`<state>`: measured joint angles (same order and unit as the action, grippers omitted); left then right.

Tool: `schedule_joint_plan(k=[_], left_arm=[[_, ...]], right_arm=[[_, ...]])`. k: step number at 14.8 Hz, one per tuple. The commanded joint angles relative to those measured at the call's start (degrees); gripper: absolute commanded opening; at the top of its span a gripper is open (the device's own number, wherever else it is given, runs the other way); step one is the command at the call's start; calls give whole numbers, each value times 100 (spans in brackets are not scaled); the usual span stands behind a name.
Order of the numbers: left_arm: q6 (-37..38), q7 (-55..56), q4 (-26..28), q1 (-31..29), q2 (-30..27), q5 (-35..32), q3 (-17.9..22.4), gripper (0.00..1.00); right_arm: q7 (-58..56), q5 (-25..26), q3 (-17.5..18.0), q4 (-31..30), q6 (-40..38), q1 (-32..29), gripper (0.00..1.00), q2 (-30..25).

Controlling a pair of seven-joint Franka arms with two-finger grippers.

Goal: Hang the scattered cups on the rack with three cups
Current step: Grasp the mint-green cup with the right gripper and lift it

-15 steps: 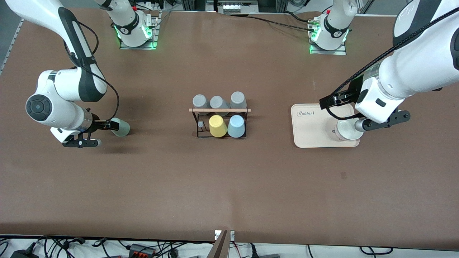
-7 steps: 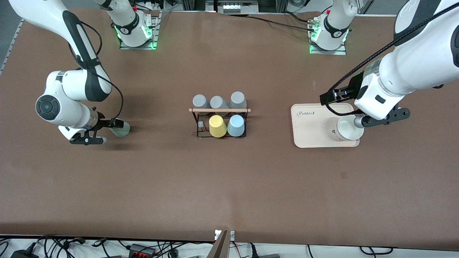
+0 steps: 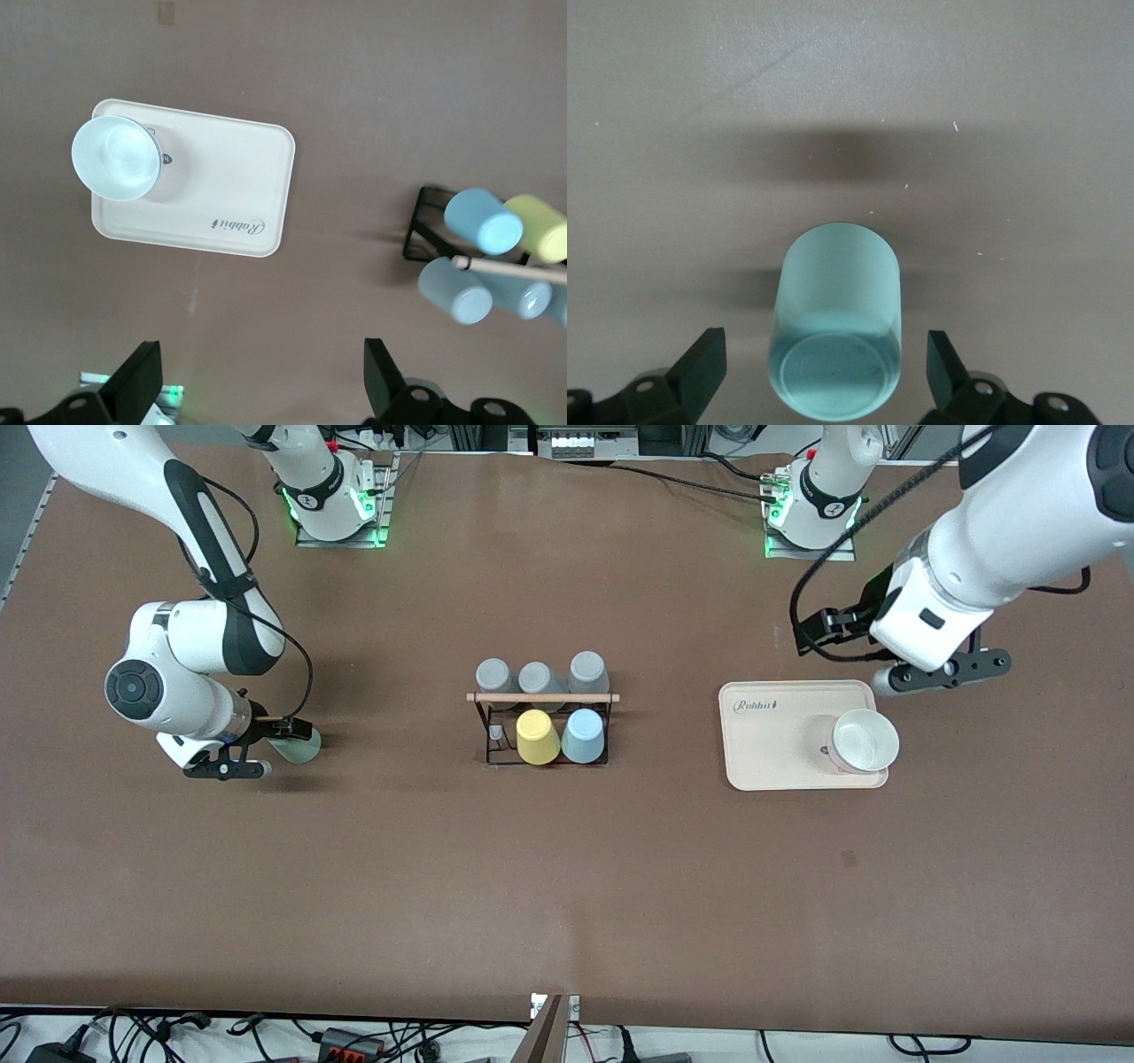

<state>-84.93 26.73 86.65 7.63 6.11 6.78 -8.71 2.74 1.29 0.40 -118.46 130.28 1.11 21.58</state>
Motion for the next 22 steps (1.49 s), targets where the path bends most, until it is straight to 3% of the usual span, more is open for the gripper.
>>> schedule_joint_plan(k=[1, 3, 6, 7, 9, 11, 12, 14, 18, 22], left_arm=[[-384, -458, 1003, -138, -778, -115, 106, 100], [-734, -886, 1151, -558, -805, -107, 54, 100], [-394, -1047, 1100, -693, -858, -115, 71, 100], [-402, -1056, 1091, -693, -858, -115, 54, 100], [-428, -1109, 1082, -719, -849, -115, 19, 100], [-384, -1118, 1082, -728, -849, -115, 19, 100], [-341, -1109, 1003, -728, -831, -115, 10, 100], [-235, -1100, 871, -710, -744, -168, 1, 100], [-112, -1292, 844, -658, -770, -886, -43, 100], [-243, -1328, 836, -737, -761, -819, -148, 100]], right_arm=[[77, -77, 12, -54, 121, -5, 100, 74], [77, -77, 12, -45, 121, -5, 100, 127], [68, -68, 12, -2, 112, -5, 100, 127], [68, -68, 12, -1, 112, -14, 89, 127], [42, -68, 12, 7, 95, -14, 54, 118], [16, -77, 12, 60, 60, -14, 32, 109], [-19, -68, 21, 104, 51, -14, 27, 83], [-63, -59, 21, 401, -202, 12, 26, 13], [-160, -59, 319, 2147, -1887, 153, 24, 135], [-282, -50, 443, 3433, -2760, 643, 24, 513]])
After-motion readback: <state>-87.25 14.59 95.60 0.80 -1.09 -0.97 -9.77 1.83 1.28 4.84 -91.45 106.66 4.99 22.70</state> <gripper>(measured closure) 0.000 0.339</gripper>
